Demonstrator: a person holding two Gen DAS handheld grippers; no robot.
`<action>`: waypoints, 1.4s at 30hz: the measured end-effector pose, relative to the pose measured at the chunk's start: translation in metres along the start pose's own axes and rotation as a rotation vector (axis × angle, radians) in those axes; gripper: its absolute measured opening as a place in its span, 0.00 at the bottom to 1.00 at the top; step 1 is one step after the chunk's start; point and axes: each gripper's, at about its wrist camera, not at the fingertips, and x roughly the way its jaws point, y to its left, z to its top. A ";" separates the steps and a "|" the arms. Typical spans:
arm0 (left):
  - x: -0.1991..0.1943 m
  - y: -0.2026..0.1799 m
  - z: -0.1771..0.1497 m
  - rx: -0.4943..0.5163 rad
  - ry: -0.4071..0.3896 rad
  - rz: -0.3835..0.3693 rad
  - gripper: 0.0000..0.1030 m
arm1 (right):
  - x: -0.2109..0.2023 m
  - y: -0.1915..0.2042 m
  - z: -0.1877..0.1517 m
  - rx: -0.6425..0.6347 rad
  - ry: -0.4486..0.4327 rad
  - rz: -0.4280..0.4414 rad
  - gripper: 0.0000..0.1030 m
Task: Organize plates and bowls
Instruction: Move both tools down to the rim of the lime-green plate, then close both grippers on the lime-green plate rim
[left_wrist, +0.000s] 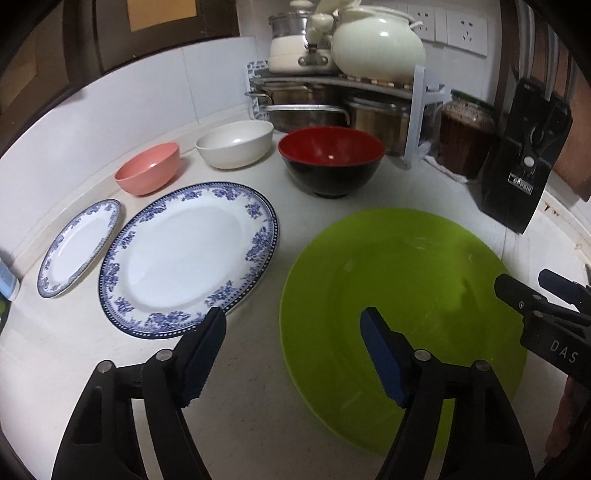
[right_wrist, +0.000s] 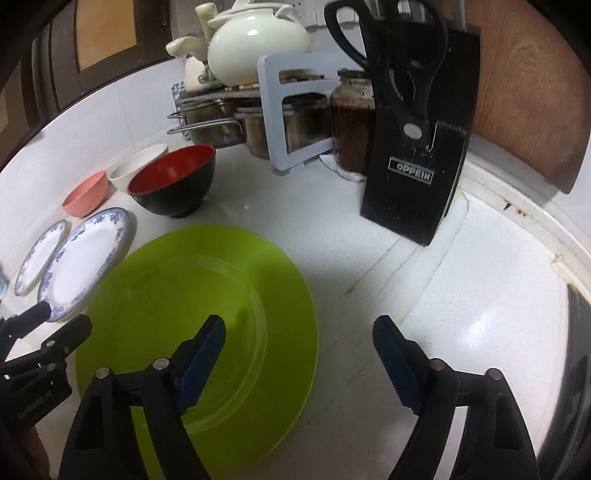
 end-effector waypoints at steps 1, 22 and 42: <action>0.003 -0.001 0.000 0.001 0.007 -0.003 0.69 | 0.003 0.000 0.000 0.002 0.007 0.004 0.77; 0.030 -0.001 0.001 -0.010 0.102 -0.050 0.41 | 0.023 0.003 0.004 -0.030 0.070 0.018 0.45; 0.021 0.000 0.000 0.013 0.080 -0.023 0.28 | 0.017 0.006 0.005 -0.057 0.083 0.016 0.37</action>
